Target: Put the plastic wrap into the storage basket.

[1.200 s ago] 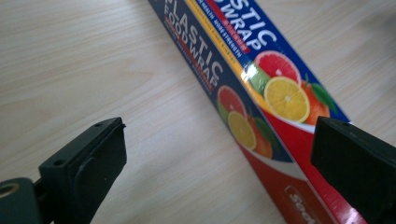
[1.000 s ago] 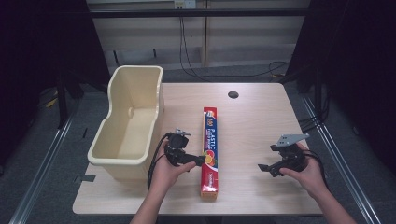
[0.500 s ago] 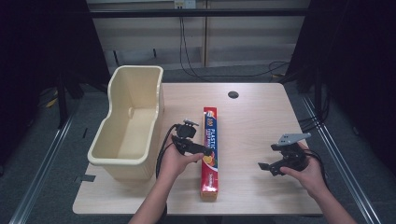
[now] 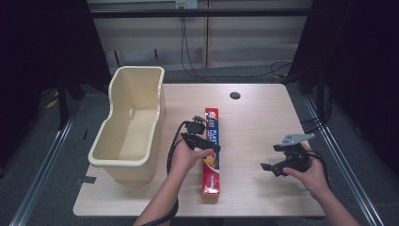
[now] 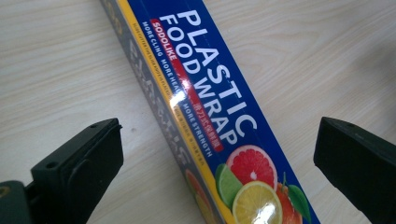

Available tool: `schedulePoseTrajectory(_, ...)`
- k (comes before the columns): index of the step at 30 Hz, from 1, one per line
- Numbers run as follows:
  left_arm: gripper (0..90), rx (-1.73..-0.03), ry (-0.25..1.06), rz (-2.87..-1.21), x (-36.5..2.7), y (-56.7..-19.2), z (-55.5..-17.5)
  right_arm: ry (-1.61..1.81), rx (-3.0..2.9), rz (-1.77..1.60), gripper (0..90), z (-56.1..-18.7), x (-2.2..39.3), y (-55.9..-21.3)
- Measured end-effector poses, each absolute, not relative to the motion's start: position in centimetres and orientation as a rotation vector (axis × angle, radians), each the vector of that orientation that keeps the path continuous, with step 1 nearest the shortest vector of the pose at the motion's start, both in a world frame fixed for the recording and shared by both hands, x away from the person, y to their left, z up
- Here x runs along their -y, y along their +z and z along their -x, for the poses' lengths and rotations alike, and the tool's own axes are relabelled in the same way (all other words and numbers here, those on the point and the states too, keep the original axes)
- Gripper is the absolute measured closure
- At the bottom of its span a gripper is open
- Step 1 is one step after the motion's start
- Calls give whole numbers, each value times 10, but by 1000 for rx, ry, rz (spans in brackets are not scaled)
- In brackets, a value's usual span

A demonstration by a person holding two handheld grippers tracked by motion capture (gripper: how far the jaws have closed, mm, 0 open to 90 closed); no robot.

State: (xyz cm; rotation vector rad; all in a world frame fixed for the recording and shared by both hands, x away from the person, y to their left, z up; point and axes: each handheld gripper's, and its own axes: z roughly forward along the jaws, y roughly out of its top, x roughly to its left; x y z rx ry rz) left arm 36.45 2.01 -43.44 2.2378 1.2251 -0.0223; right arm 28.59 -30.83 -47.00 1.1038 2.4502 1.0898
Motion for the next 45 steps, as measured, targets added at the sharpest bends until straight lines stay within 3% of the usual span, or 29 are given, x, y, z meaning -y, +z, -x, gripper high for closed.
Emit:
schedulePoseTrajectory(21,43,-1270,-68,-2288,3,-458,-376,1100,-2438,-1109,36,-287,308,-470)
schedulePoseTrajectory(33,136,-1279,-64,-2326,5,-467,-379,1102,-2438,-1107,36,-287,308,-470)
schedulePoseTrajectory(45,153,-1368,-115,-2282,3,-470,-380,1122,-2432,-1112,37,-287,309,-469)
